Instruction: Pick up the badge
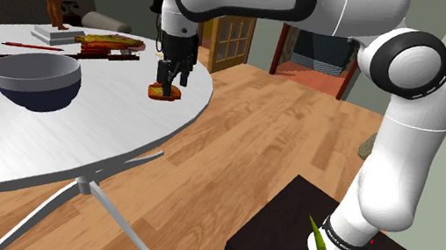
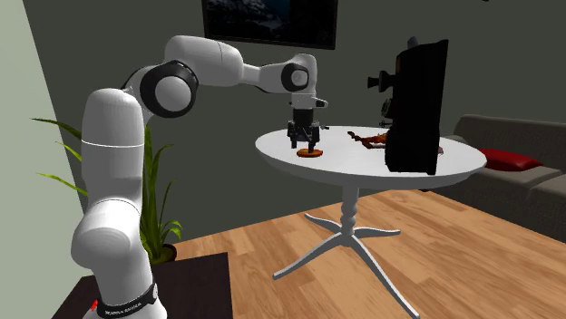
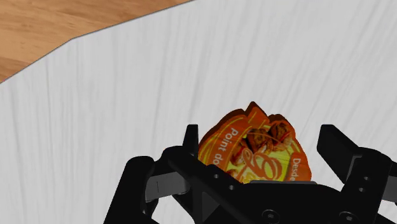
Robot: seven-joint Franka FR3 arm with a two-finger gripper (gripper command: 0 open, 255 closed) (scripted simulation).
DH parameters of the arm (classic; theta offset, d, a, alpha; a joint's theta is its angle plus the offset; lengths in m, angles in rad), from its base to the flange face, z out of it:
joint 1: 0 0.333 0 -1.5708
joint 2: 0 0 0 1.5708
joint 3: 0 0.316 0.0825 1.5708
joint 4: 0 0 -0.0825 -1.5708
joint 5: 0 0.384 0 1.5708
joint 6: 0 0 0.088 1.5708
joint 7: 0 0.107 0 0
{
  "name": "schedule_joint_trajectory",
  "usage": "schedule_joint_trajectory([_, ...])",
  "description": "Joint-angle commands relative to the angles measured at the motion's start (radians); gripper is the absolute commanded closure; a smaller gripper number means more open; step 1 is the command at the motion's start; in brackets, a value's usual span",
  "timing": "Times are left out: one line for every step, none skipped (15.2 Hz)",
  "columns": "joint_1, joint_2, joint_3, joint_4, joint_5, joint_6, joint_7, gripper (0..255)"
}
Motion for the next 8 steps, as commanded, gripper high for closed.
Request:
schedule_joint_trajectory([-0.001,-0.001,-0.001,-0.024,0.0,0.024,-0.001,0])
schedule_joint_trajectory([-0.002,-0.002,-0.001,-0.04,0.001,0.038,-0.002,0])
schedule_joint_trajectory([-0.002,-0.003,-0.001,-0.049,0.001,0.046,-0.002,0])
schedule_joint_trajectory([-0.002,-0.003,-0.001,-0.049,0.001,0.046,-0.002,0])
schedule_joint_trajectory([-0.002,-0.003,-0.001,-0.048,0.001,0.046,-0.002,0])
schedule_joint_trajectory([-0.002,-0.001,-0.001,-0.045,0.0,0.045,-0.001,255])
schedule_joint_trajectory([-0.002,-0.001,-0.001,-0.046,0.0,0.046,-0.001,255])
schedule_joint_trajectory([-0.002,-0.002,-0.001,-0.046,0.0,0.045,-0.002,255])
